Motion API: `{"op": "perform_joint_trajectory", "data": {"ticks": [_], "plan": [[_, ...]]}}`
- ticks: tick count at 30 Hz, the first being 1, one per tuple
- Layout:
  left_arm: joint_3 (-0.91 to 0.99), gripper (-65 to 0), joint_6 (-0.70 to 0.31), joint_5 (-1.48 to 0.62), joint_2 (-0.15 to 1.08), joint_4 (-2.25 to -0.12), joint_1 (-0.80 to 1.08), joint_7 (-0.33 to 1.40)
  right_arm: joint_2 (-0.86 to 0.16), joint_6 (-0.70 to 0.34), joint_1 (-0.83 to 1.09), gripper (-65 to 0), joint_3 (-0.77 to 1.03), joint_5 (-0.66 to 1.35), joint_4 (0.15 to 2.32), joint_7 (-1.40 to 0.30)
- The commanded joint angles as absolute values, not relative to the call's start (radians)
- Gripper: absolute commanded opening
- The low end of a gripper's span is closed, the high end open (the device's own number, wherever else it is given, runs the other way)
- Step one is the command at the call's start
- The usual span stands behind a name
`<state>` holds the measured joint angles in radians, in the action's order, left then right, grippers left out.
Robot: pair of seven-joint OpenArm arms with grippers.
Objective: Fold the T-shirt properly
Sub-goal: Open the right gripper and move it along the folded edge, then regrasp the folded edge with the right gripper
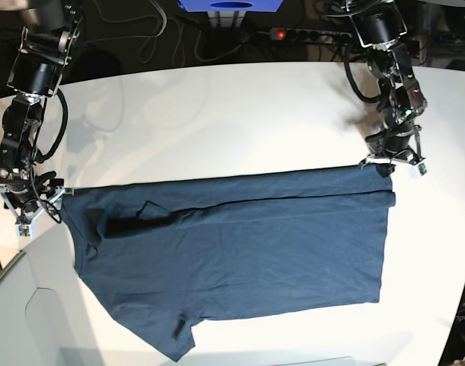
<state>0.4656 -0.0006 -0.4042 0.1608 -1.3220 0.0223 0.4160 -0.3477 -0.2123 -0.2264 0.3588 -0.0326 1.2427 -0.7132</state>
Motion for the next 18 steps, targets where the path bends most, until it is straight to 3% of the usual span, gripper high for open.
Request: {"op": "perform_joint_trajectory", "data": {"ticks": [1,8,18], "plan": [[0.466,-65.0,0.001,-0.406,0.17,-1.333,0.015,0.415,-0.364,-0.229,-0.252,-26.6,0.363,-0.033,1.251,-0.691],[0.466,-65.0,0.001,-0.406,0.17,-1.333,0.015,0.415,-0.323,-0.312,-0.269,-26.6,0.363,-0.033,1.227,-0.691],[0.467,-65.0,0.001,-0.406,0.171,-1.333,0.018,0.415,-0.317,-0.315,-0.26,-26.6,0.367,-0.033,1.305,-0.693]]}}
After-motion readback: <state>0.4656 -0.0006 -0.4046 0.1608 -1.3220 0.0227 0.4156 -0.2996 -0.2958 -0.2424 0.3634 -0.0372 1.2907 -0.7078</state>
